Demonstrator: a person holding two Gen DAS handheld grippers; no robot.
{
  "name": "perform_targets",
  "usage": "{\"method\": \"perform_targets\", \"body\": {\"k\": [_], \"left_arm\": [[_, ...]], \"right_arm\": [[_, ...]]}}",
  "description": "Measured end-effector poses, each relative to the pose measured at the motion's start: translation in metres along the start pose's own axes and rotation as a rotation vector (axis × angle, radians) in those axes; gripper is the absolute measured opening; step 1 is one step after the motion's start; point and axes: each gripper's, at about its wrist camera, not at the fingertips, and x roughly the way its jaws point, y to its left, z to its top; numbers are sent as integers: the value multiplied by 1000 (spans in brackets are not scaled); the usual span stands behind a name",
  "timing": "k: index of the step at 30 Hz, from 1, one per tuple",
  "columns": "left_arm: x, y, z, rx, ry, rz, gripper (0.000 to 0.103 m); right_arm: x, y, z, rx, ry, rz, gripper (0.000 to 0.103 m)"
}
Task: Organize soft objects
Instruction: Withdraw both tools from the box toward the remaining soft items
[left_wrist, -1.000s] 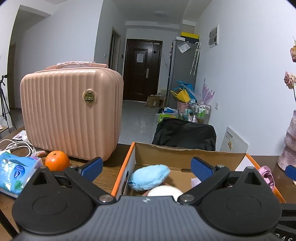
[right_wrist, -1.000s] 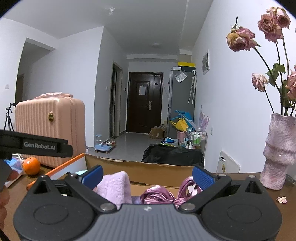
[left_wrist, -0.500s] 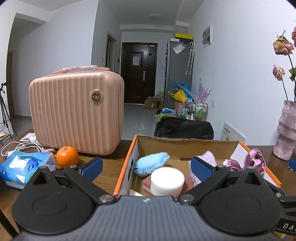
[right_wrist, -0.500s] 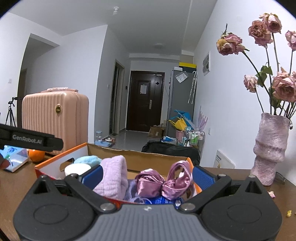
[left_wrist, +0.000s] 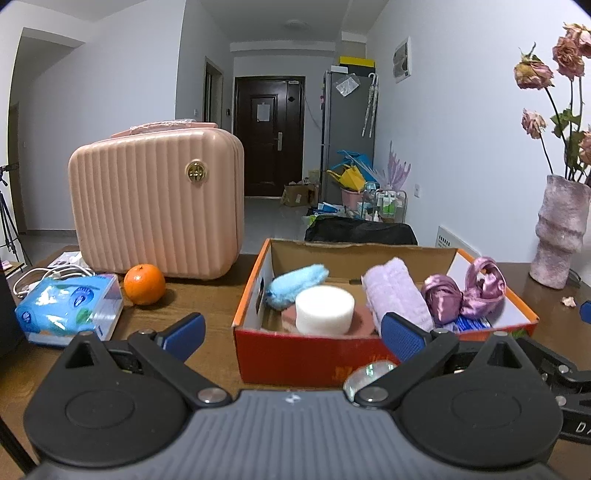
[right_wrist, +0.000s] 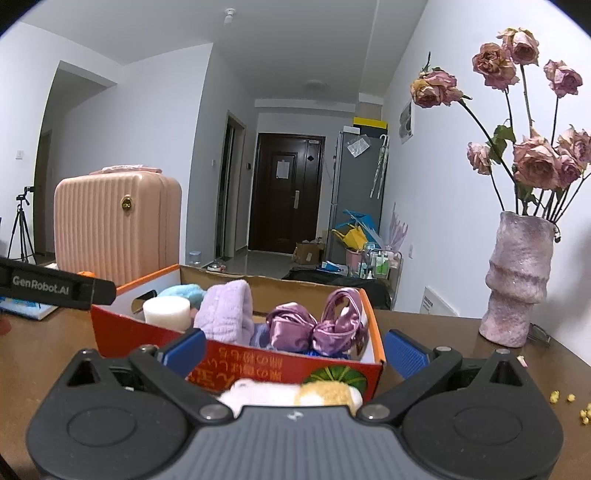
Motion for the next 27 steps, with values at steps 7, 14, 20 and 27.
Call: {"method": "perform_targets", "body": {"k": [7,14,20,27], "left_arm": [[-17,1,-14,14,16,1,103],[-31,1,-23,22,33,-8,103],[-34,-4,-31,38,51,-23,103],[-23,-13,-38,70,94,-63,103]], "right_arm": [[-18,-1,-7,7,19,-4,103],[-33,-2,-15,12,37,-7,103],[-35,-5,-18,23,53,-10,103],[-25,-12,-22,51,91,-13,103]]}}
